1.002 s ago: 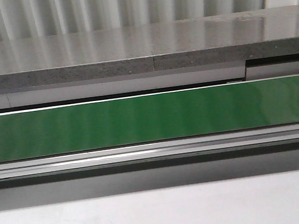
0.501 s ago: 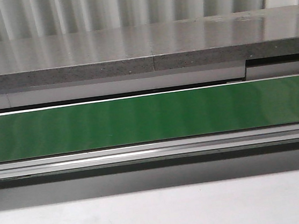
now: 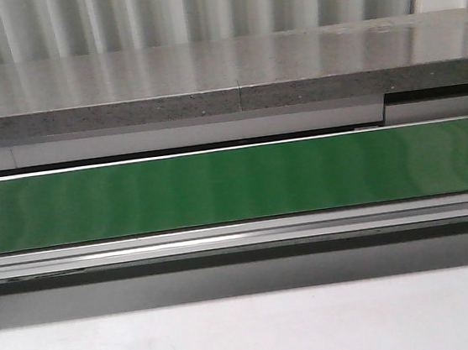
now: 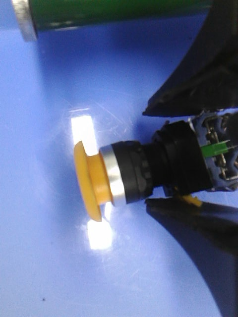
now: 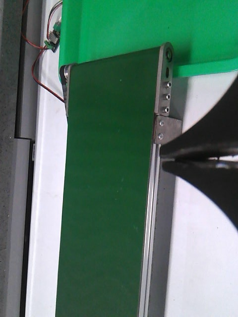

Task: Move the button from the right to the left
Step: 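Open the left gripper to release the button into the blue tray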

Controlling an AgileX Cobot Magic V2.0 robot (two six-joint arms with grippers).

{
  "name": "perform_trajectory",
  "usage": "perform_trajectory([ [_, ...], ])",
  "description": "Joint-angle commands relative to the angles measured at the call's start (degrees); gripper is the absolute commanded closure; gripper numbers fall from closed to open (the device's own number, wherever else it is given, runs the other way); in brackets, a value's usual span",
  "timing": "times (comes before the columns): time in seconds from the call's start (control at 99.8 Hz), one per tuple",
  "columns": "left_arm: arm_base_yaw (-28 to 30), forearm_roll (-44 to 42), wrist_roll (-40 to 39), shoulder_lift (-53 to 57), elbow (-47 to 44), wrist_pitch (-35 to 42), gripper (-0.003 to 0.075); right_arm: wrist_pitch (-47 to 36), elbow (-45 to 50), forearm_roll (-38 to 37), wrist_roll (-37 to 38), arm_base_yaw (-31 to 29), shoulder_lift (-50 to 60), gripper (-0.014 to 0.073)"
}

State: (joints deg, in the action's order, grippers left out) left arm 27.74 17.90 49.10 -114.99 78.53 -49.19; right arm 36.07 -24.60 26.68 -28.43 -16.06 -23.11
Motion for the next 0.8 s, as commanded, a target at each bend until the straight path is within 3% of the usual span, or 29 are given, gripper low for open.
perform_trajectory([
  [0.0,-0.44,0.68,0.07,2.94,1.18,0.28,0.0561,-3.25,-1.45,1.48,-0.28,-0.06,-0.21,0.0661],
  [0.231,-0.44,-0.22,0.07,2.94,1.18,0.16,0.0352,-3.25,-1.45,1.48,-0.28,-0.06,-0.21,0.0661],
  [0.411,-0.44,-0.31,0.07,2.94,1.18,0.27,0.0246,-3.25,-1.45,1.48,-0.28,-0.06,-0.21,0.0661],
  [0.792,-0.31,-1.82,-0.15,4.04,2.67,-0.35,0.0224,-3.25,-1.45,1.48,-0.28,-0.06,-0.21,0.0661],
])
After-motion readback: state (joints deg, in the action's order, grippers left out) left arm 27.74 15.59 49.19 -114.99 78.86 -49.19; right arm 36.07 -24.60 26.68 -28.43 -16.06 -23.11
